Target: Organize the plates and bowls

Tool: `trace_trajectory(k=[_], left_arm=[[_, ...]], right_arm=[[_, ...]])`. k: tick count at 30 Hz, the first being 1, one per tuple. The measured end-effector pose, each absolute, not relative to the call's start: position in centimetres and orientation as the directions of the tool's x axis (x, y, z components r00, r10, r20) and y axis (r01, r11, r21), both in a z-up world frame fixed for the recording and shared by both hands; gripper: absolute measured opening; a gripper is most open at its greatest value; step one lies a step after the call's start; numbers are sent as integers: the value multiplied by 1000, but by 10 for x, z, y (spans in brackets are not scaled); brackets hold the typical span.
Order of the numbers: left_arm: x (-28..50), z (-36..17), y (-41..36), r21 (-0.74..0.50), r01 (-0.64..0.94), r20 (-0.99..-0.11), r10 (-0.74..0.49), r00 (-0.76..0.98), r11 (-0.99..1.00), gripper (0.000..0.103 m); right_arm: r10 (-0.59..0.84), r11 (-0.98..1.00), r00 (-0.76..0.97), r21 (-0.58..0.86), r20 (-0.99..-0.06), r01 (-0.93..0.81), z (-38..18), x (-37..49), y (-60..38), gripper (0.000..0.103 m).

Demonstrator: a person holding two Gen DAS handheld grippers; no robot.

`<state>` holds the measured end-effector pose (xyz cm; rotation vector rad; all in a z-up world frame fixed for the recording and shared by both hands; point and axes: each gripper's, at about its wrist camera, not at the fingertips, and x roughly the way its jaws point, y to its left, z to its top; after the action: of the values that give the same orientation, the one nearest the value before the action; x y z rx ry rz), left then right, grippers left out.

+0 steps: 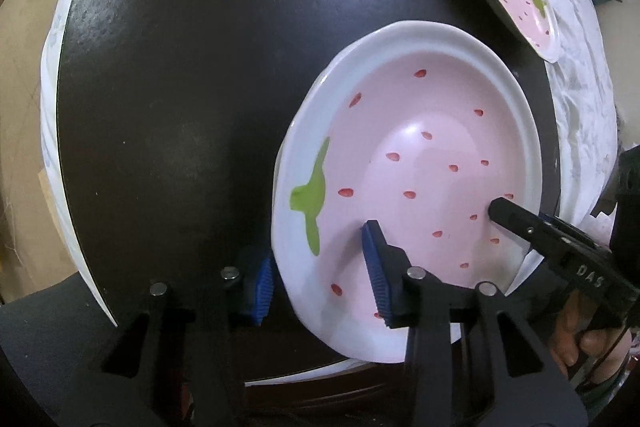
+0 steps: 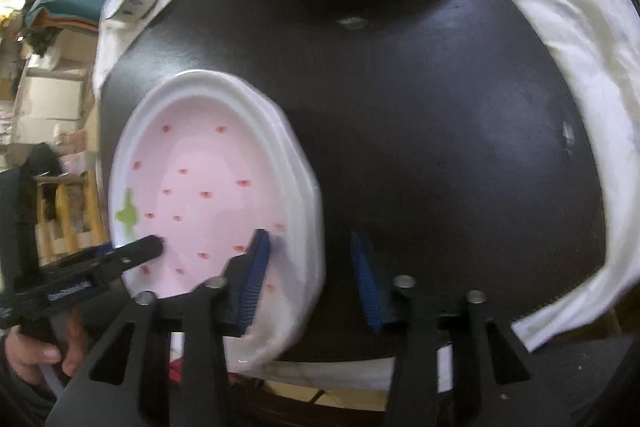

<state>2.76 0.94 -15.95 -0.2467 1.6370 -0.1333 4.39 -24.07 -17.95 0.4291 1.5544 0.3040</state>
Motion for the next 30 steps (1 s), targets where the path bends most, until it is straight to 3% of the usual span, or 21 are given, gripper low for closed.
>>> trace_trajectory(k=[30], left_arm=[[137,-146,27,-110,-121,-993,-104,55,987,35]], right_arm=[[387,922,84,387,-918,-18,-178,154,-194,33]])
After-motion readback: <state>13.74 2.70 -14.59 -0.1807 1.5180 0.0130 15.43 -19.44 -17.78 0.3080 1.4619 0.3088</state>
